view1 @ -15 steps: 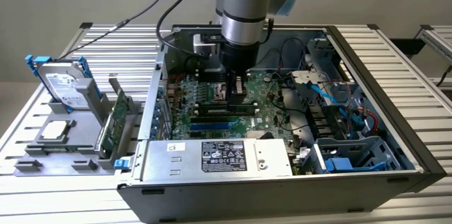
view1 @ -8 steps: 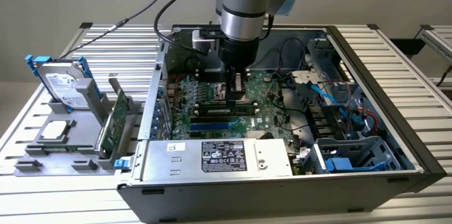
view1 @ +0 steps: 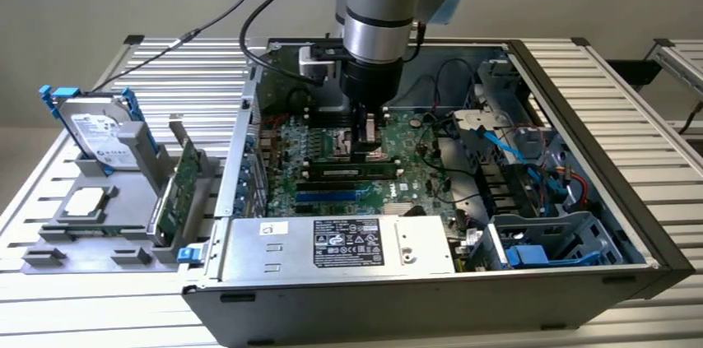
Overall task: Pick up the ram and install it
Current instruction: 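Insert the ram into the slot, then press down the ram until it locks into place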
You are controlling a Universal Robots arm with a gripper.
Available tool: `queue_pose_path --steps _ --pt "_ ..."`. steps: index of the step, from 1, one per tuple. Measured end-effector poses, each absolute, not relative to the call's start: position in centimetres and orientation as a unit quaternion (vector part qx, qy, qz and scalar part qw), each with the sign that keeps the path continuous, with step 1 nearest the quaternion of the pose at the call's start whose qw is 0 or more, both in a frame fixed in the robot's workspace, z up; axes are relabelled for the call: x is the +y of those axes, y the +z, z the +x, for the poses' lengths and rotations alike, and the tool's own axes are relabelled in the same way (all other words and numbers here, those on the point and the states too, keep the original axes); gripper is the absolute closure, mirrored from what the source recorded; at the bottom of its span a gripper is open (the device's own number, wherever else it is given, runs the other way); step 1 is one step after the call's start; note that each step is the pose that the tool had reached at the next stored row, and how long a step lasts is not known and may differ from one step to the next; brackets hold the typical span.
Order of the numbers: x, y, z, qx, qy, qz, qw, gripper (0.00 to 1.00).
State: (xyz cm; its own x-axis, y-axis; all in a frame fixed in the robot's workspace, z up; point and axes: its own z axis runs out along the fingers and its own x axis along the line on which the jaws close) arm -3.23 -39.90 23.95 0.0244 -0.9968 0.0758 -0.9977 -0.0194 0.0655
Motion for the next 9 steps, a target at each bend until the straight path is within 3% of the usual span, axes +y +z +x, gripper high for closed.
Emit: queue_pose_path --steps 9 --pt "-39.90 23.94 -3.23 -0.698 0.004 0.714 0.050 0.89"
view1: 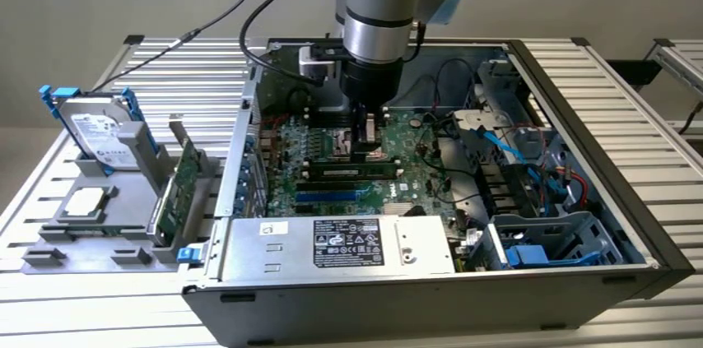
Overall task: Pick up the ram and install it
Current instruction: 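Press down the ram until it locks into place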
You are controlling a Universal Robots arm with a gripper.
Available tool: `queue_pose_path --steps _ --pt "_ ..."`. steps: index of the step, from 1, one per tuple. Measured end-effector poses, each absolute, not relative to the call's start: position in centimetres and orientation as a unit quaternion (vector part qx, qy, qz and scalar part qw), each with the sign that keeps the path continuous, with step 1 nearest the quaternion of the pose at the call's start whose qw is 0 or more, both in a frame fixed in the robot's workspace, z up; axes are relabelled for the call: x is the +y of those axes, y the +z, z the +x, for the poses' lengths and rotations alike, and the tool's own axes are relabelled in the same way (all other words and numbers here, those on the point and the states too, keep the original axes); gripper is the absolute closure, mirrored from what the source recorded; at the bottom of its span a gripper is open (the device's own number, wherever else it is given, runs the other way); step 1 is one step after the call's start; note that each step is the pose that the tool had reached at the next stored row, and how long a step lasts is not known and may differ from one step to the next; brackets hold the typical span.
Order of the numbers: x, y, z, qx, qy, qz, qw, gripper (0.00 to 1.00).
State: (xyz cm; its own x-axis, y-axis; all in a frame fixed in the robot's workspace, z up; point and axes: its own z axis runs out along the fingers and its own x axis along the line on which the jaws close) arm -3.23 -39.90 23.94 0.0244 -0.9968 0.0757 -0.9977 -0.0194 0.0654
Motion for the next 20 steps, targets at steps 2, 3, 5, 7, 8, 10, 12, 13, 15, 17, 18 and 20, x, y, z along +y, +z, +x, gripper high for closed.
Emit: queue_pose_path --steps 2,3,5,7,8,10,12,13,15,17,18,20 --pt "-39.9 23.9 -3.2 -0.698 0.004 0.714 0.050 0.89" --pt "-39.9 23.9 -3.2 -0.698 0.004 0.714 0.050 0.89" --pt "-39.9 23.9 -3.2 -0.698 0.004 0.714 0.050 0.89" --pt "-39.9 23.8 -3.3 -0.698 0.004 0.714 0.050 0.89" --pt "-39.9 23.6 -3.3 -0.698 0.004 0.714 0.050 0.89" --pt "-39.9 23.3 -3.3 -0.698 0.004 0.714 0.050 0.89" --pt "-39.9 23.2 -3.3 -0.698 0.004 0.714 0.050 0.89" --pt "-39.9 23.2 -3.3 -0.698 0.004 0.714 0.050 0.89" --pt "-39.9 23.2 -3.3 -0.698 0.004 0.714 0.051 0.89" --pt "-39.9 23.1 -3.3 -0.698 0.004 0.714 0.050 0.89" --pt "-39.9 23.0 -3.3 -0.698 0.004 0.714 0.050 0.89" --pt "-39.9 22.9 -3.3 -0.698 0.004 0.714 0.051 0.89"
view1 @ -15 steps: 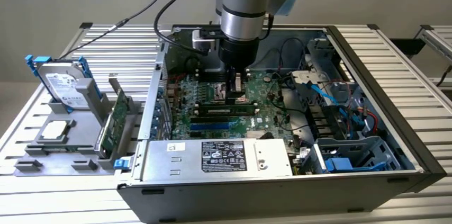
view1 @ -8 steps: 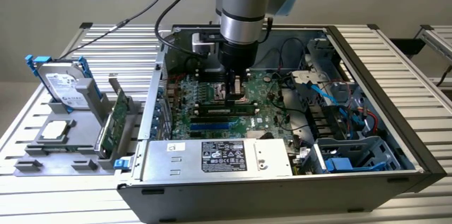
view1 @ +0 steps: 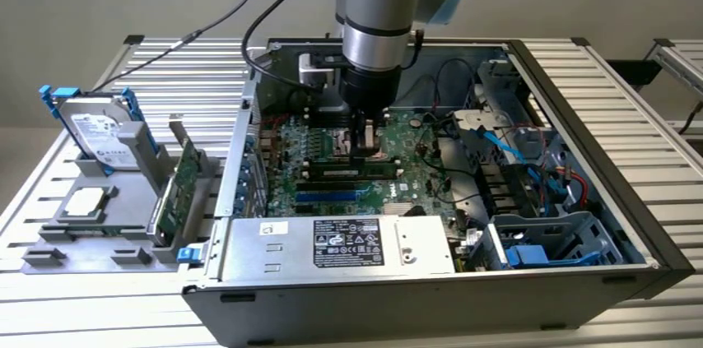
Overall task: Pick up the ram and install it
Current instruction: 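Press down the ram until it locks into place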
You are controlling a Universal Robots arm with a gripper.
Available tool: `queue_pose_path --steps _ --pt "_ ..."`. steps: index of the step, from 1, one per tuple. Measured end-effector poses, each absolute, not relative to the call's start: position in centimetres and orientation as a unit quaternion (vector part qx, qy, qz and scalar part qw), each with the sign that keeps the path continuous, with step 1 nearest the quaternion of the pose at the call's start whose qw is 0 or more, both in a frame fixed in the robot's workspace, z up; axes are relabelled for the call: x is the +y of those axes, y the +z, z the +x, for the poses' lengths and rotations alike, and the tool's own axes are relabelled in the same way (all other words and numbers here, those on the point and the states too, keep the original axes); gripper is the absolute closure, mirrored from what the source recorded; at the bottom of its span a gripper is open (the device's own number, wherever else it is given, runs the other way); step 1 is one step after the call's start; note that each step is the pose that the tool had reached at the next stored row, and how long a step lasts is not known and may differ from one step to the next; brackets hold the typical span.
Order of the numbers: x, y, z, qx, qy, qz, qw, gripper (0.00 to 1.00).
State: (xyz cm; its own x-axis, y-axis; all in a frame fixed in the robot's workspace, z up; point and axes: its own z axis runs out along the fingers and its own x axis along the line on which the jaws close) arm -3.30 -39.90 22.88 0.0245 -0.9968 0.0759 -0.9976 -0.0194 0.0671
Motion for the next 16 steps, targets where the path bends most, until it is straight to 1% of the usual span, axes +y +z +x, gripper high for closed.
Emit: queue_pose_path --steps 7,12,16 --pt "-39.9 22.5 -3.3 -0.698 0.003 0.714 0.052 0.89" --pt "-39.9 24.3 -3.3 -0.698 0.001 0.714 0.053 0.89" --pt "-39.9 24.7 -3.3 -0.698 0.001 0.714 0.053 0.89"
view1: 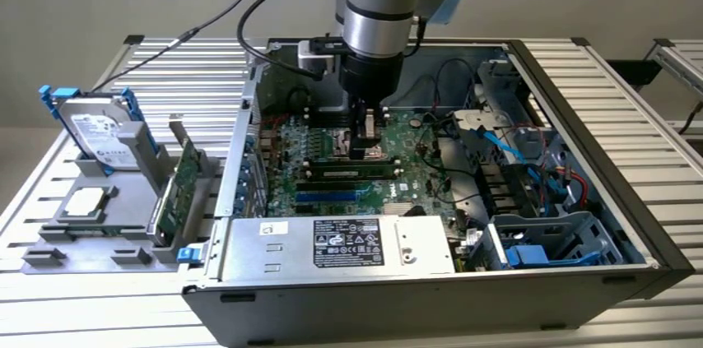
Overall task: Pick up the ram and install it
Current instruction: 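Press down the ram until it locks into place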
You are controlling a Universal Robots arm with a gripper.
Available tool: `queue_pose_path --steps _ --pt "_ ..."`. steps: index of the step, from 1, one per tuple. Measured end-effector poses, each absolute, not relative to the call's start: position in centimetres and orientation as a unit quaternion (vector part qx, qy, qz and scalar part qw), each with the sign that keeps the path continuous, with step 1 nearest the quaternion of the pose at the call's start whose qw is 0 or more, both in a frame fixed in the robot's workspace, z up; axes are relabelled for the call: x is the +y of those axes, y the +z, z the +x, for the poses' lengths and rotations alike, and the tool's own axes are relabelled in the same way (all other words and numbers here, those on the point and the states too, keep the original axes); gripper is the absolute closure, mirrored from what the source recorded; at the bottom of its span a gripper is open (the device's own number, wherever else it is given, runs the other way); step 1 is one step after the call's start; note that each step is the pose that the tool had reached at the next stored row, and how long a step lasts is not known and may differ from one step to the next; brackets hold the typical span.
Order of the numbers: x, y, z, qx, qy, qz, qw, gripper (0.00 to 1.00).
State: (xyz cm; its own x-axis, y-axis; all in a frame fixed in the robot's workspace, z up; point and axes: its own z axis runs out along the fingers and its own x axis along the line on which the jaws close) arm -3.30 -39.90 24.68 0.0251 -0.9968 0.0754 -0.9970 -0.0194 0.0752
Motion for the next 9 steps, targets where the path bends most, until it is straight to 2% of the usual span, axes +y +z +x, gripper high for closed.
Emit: queue_pose_path --steps 9 --pt "-39.90 24.68 -3.30 -0.698 0.001 0.714 0.053 0.89"
